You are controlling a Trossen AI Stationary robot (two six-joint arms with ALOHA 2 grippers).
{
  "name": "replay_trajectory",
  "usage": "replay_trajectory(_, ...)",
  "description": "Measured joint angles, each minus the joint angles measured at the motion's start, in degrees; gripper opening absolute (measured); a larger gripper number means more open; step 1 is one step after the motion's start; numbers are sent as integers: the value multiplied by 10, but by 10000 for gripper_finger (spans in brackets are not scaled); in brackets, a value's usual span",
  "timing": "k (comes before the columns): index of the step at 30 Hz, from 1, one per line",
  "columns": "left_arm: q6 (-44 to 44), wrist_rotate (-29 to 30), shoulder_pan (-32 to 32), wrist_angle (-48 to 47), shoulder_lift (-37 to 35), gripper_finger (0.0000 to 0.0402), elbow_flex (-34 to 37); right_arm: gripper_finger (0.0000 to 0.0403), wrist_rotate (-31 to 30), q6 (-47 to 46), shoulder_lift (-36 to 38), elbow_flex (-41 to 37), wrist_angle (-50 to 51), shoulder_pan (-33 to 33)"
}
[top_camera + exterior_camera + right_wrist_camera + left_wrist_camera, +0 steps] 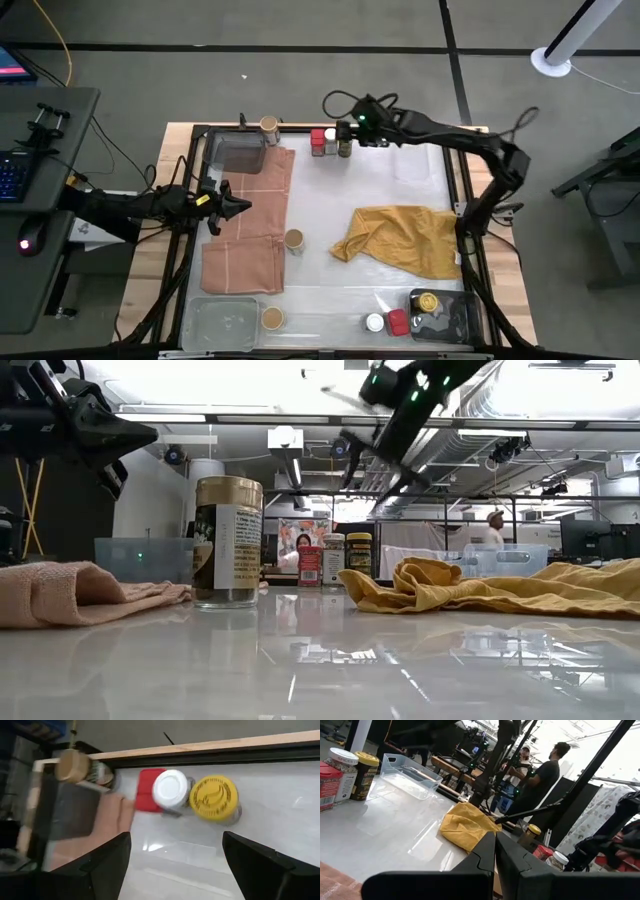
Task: Sort spices by type
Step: Put the yellow seasoning bottle into the bottom black bin
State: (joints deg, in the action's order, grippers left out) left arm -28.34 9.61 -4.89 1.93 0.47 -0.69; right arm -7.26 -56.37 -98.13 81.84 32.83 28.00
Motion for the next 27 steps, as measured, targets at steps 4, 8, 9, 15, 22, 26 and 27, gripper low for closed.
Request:
replay_trajectory(4,0,0,0,0,0,0,0,310,-3,19,-43,-1,-33,26)
replay_trajectory(8,0,0,0,0,0,0,0,310,-40,45,-58,-1,-43,41)
replay_trajectory(9,0,0,0,0,0,0,0,310,-45,50,-60,-1,-38,43)
replay_trajectory(15,0,0,0,0,0,0,0,310,-49,54,-75,-1,-36,47)
replay_trajectory(22,0,0,0,0,0,0,0,310,-76,26,-99,-1,-57,31)
replay_trajectory(26,0,0,0,0,0,0,0,310,-89,18,-110,-1,-57,29)
replay_trajectory(27,0,0,0,0,0,0,0,310,-89,11,-111,-1,-55,29)
